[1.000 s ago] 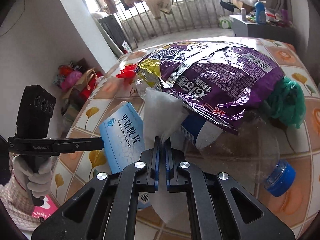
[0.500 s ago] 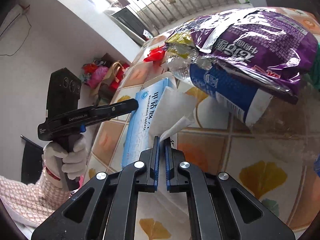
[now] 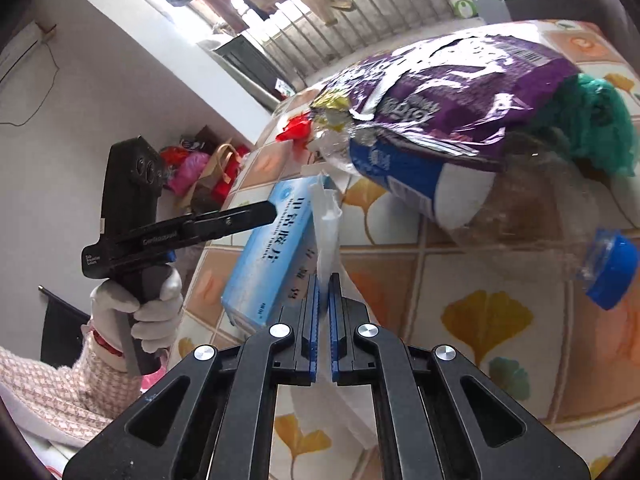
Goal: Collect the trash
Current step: 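Lift the blue medicine box with the left tool while the right tool holds the tissue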
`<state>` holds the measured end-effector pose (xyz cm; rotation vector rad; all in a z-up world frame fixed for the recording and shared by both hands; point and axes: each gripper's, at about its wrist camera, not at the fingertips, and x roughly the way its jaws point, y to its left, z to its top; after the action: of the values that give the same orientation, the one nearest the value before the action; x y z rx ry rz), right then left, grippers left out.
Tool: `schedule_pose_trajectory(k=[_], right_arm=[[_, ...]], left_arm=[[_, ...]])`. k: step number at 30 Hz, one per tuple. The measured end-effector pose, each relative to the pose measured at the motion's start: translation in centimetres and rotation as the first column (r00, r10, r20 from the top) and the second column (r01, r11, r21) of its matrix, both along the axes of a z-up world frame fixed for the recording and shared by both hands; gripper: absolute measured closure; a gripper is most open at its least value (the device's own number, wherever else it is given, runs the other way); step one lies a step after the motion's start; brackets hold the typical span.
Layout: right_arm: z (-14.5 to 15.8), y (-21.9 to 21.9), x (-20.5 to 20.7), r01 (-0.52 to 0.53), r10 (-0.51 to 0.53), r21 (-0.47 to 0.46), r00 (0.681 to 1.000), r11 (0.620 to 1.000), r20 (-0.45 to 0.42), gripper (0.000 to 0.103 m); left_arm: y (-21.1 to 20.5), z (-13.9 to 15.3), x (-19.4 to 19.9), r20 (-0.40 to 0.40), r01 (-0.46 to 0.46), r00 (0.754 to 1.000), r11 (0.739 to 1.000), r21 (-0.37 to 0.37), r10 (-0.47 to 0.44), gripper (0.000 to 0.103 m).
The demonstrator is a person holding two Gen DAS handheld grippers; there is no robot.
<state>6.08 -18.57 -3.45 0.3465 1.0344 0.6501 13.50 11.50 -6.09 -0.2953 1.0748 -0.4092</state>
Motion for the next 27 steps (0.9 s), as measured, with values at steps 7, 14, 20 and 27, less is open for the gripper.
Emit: schedule_pose_trajectory(k=[7, 14, 20, 27], right_arm=[[-0.2, -2.9, -1.1, 0.099, -0.098, -0.023, 0.995, 0.995, 0.031, 0.1], [-0.9, -3.2, -1.1, 0.134, -0.133, -0.037, 0.991, 0.99, 0.03, 0.1], [-0.5, -3.6, -1.6, 0.174, -0.173, -0.019, 0.984, 0.984, 0.052, 0.1], [0.0, -4.0, -2.0, 0.173, -0.175, 0.033, 0.982, 0.984, 0.073, 0.101]], left_arm=[[-3.0, 1.2, -1.0, 0.006, 0.046, 0.999, 0.996, 0.078, -0.047, 0.025], [-6.2, 0.3, -1.2, 0.009, 0.099, 0.995, 0.966, 0.237, -0.104, 0.019], [-5.9, -1.1, -0.4, -0.015, 0.102, 0.995, 0.965, 0.241, -0.101, 0.019], [-5.5, -0.6, -0.5, -0.001, 0.087, 0.996, 0.961, 0.262, -0.09, 0.023]])
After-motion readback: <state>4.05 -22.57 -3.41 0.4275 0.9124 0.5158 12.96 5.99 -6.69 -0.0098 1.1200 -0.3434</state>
